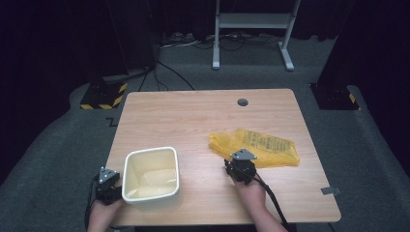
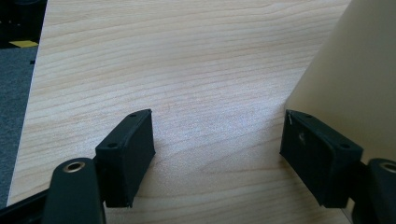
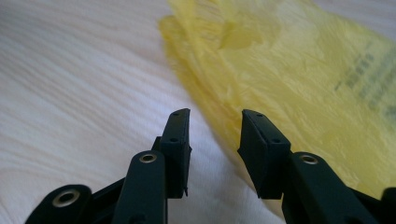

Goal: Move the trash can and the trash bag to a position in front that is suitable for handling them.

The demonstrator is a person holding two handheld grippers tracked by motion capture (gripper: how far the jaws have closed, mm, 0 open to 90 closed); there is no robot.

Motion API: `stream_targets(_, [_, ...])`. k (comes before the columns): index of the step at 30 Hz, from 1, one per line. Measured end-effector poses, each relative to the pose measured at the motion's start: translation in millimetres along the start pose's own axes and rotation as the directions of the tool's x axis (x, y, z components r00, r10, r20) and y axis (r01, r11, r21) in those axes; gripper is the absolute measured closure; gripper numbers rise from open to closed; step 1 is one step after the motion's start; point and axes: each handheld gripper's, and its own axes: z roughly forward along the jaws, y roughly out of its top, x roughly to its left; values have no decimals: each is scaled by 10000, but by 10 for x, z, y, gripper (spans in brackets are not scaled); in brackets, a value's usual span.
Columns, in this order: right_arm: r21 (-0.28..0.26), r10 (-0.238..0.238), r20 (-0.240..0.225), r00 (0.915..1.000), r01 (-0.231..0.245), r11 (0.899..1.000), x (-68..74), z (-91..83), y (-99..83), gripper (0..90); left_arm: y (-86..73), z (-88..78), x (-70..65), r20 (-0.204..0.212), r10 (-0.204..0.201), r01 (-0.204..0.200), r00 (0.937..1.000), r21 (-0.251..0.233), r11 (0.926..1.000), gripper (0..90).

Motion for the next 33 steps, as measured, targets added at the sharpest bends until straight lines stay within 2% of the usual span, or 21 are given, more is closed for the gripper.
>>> stream_targets(2, [-179,79,-10,10000,-80,9998,-69,-122,0,618,0,-1,1,6,-5,5,10000,-2,10000,261])
stream_targets(3, [-179,79,-10,10000,-80,9998,-69,-122,0,618,-1,-1,1,10,-9,9,10000,-5,10000,261])
stream_targets(4, [-357,88,169,9998,-82,9993,-194,-285,-47,615,-1,-2,0,6,3,-3,10000,-1,10000,261])
stream_targets(5, [-357,88,169,9998,-82,9993,-194,-285,-47,615,-3,-2,-2,10,-7,7,10000,1,10000,261])
stream_targets(6, [-519,286,447,9986,-262,9983,-368,-439,-113,613,-4,-4,-5,4,18,-18,10000,11,10000,260])
stream_targets(7, [-593,386,603,9974,-350,9976,-450,-491,-143,613,-6,-6,-12,-25,83,-83,10000,40,10000,259])
stream_targets(9, [-620,757,1108,9910,-692,9957,-704,-597,-226,607,-5,-4,-17,-53,145,-144,9999,52,9999,259])
stream_targets(11, [-506,1160,1714,9784,-1088,9928,-986,-655,-302,607,-2,-2,-17,-42,169,-169,9998,78,9998,259])
stream_targets(13, [-418,1593,2295,9602,-1538,9872,-1252,-692,-361,608,1,1,-15,-34,167,-167,9999,79,9998,259])
stream_targets(14, [-418,1593,2295,9602,-1538,9872,-1252,-692,-361,608,1,1,-15,-34,167,-167,9999,79,9998,259])
stream_targets(15, [-403,1821,2531,9501,-1777,9833,-1374,-704,-386,610,2,4,-16,-44,136,-136,9999,50,9999,259])
stream_targets(16, [-311,2233,2912,9302,-2240,9741,-1595,-703,-451,612,2,4,-16,-39,151,-151,9999,67,9999,259])
stream_targets(17, [-311,2233,2912,9302,-2240,9741,-1595,-703,-451,616,2,4,-15,-46,168,-168,9998,77,9998,259])
stream_targets(18, [-168,2521,2981,9207,-2590,9657,-1691,-685,-508,619,3,4,-16,-49,176,-175,9998,81,9998,259])
stream_targets(19, [-41,2565,2976,9196,-2674,9636,-1711,-666,-538,618,2,5,-17,-43,118,-118,9999,42,9999,260])
stream_targets(21, [155,2485,2875,9250,-2639,9644,-1687,-635,-589,615,2,4,-14,-36,125,-124,9999,50,9999,261])
stream_targets(23, [290,2362,2604,9361,-2522,9673,-1618,-613,-610,602,2,4,-15,-40,127,-127,9999,55,9999,260])
stream_targets(24, [290,2362,2604,9361,-2522,9673,-1618,-613,-610,602,2,5,-18,-53,124,-124,9999,44,9999,260])
stream_targets(25, [322,2204,2300,9479,-2337,9718,-1531,-604,-607,594,2,3,-15,-57,172,-172,9998,75,9998,260])
stream_targets(27, [363,1946,2025,9598,-2059,9779,-1423,-589,-598,589,2,4,-16,-44,129,-129,9999,53,9999,260])
stream_targets(33, [439,1356,1226,9831,-1419,9889,-1016,-542,-549,571,1,3,-14,-30,106,-105,9999,45,9999,260])
